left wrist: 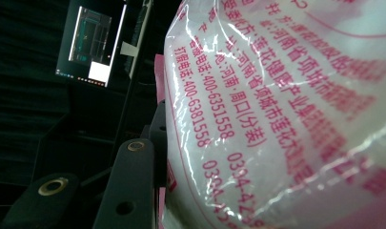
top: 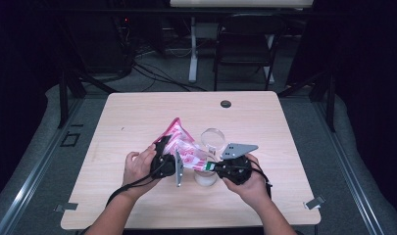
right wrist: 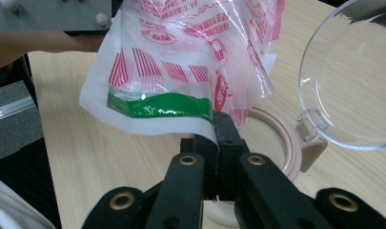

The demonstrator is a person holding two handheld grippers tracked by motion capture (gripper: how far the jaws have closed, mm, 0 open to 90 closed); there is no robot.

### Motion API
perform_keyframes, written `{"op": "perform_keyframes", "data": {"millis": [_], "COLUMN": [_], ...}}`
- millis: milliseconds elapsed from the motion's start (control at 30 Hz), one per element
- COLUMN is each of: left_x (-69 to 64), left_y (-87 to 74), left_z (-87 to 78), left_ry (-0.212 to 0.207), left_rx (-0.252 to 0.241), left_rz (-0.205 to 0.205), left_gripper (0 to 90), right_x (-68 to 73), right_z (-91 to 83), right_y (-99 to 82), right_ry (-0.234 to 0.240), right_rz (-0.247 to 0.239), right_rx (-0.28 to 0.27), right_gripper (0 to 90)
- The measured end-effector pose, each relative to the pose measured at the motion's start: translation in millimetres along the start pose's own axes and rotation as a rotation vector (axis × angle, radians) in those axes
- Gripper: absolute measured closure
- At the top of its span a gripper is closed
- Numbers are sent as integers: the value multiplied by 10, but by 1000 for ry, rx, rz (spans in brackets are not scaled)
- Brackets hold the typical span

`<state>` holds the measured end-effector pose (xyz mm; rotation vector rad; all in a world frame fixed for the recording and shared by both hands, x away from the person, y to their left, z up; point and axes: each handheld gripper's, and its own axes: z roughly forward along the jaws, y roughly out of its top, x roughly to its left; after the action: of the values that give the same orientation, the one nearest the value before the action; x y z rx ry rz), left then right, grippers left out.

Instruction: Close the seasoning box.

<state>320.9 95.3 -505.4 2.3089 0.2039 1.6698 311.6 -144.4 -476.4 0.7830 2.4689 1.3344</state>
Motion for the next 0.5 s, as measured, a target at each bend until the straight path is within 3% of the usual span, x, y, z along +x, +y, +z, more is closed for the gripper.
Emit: {"op": "perform_keyframes", "data": {"millis": [500], "left_x": [38], "left_y": [28], "left_z": [-15], "left_ry": [18], "left_rx": [-6], "left_rz": [20], "left_gripper": [638], "right_x": [-13], "right_z": [17], "right_y": [-31], "right_ry": [1], "right_rz": [11], "right_rx": [6], "right_gripper": [900]}}
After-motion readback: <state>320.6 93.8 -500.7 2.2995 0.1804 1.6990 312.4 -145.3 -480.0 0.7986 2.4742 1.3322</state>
